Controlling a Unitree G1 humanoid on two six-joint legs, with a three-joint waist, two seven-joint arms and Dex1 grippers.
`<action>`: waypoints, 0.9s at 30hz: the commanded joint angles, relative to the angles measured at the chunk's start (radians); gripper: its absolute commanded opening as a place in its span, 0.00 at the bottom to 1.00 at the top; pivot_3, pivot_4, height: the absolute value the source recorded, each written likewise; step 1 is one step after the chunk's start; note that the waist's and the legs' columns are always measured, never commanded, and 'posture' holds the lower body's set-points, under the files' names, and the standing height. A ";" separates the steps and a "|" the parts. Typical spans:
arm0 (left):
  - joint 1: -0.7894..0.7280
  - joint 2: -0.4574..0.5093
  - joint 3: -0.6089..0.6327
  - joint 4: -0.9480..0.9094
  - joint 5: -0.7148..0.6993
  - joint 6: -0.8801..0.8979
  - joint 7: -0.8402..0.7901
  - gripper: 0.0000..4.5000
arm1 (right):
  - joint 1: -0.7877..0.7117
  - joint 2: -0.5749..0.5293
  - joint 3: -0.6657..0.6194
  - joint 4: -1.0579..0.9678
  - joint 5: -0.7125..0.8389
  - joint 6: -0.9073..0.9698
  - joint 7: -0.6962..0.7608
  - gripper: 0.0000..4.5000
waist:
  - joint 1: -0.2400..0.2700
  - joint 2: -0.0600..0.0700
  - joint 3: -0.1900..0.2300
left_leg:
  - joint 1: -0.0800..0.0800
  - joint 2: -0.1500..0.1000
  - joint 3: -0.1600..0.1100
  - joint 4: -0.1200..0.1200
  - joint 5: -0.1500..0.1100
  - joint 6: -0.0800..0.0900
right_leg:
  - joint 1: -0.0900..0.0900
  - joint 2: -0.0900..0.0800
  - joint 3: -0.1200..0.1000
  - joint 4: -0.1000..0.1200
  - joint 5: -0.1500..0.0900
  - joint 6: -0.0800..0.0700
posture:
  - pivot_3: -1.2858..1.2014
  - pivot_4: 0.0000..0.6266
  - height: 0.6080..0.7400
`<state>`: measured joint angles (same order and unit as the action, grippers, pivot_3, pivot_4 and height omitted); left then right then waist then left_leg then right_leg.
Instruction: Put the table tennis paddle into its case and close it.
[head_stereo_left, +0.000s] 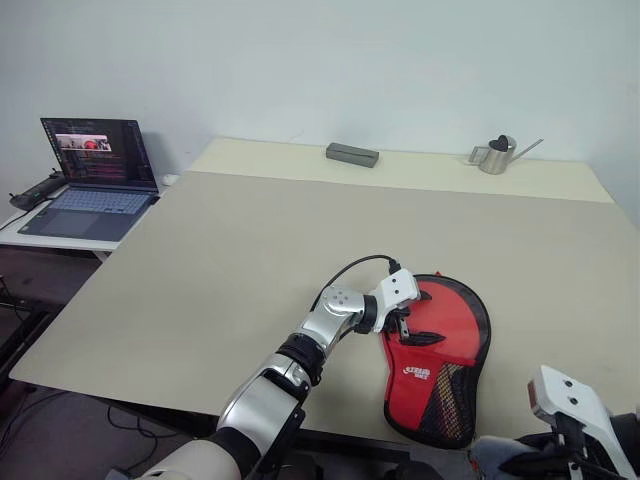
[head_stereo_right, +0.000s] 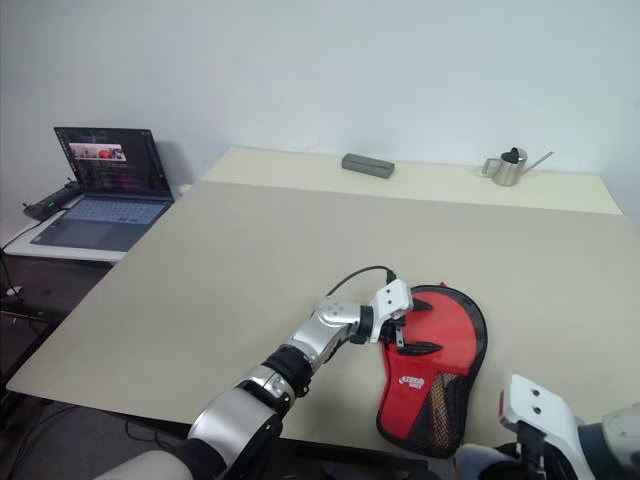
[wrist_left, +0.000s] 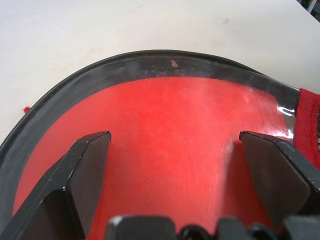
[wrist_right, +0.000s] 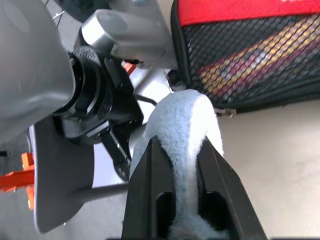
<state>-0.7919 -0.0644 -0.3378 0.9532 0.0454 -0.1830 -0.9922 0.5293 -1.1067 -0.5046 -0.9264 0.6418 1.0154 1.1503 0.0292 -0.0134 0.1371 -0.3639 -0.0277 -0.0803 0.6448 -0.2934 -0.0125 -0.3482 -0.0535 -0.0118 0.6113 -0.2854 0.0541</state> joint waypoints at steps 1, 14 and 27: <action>0.090 0.020 -0.070 0.156 0.099 0.055 0.015 1.00 | -0.023 -0.007 -0.012 -0.003 0.061 0.008 0.016 0.01 | 0.000 0.000 0.000 | 0.000 0.000 0.000 0.000 0.000 0.000 | 0.000 0.000 0.000 0.000 0.000 0.000 | 0.52 0.24 1.00; 0.082 0.017 -0.070 0.163 0.105 0.047 0.020 1.00 | 0.063 -0.022 -0.139 -0.054 0.104 -0.057 0.167 0.59 | 0.000 -0.001 0.000 | 0.000 0.000 0.000 0.000 0.000 0.000 | 0.000 0.000 0.000 0.000 0.000 0.000 | 0.52 0.24 1.00; 0.087 0.062 -0.027 0.052 0.047 0.048 -0.041 1.00 | -0.524 -0.027 0.012 0.374 0.215 -0.059 -0.073 0.59 | -0.005 -0.002 0.001 | 0.000 0.000 0.000 -0.001 0.000 0.000 | -0.002 -0.002 -0.001 0.000 0.001 0.001 | 0.52 0.24 1.00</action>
<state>-0.7836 -0.0500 -0.3348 0.9266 0.0431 -0.1856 -1.0164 0.0311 -1.1212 -0.5150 -0.6019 0.8736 0.9703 1.0953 0.0246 -0.0159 0.1384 -0.3656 -0.0272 -0.0798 0.6432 -0.2917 -0.0094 -0.3515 -0.0552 -0.0127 0.6112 -0.2849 0.0544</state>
